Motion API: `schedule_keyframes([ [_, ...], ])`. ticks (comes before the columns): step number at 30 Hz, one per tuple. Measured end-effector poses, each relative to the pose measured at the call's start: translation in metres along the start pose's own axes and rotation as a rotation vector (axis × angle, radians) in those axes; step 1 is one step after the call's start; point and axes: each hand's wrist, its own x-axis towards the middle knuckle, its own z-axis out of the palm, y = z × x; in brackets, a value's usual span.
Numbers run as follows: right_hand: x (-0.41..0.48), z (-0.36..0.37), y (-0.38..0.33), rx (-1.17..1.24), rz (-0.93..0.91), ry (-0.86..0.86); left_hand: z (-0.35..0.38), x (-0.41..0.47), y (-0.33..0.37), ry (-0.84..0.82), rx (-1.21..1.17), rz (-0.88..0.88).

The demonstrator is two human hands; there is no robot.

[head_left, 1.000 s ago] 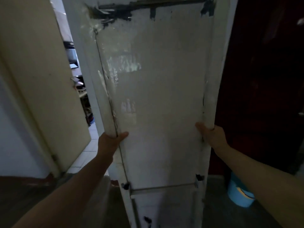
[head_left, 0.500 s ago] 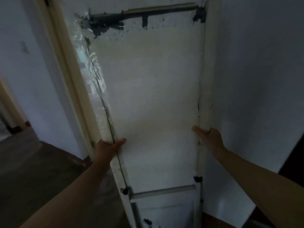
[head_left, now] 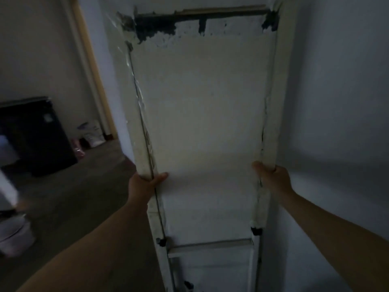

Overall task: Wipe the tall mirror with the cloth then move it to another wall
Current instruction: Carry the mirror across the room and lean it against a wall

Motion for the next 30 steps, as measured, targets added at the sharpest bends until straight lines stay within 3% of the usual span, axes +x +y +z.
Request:
schedule_keyframes([
  [12,0.081,0.043,-0.007,-0.037,-0.142,-0.444,0.016,-0.056,-0.001,0.468,0.033,-0.055],
  [30,0.085,0.115,0.009,-0.015,-0.224,-0.853,0.009,-0.129,-0.025,0.785,0.049,-0.048],
])
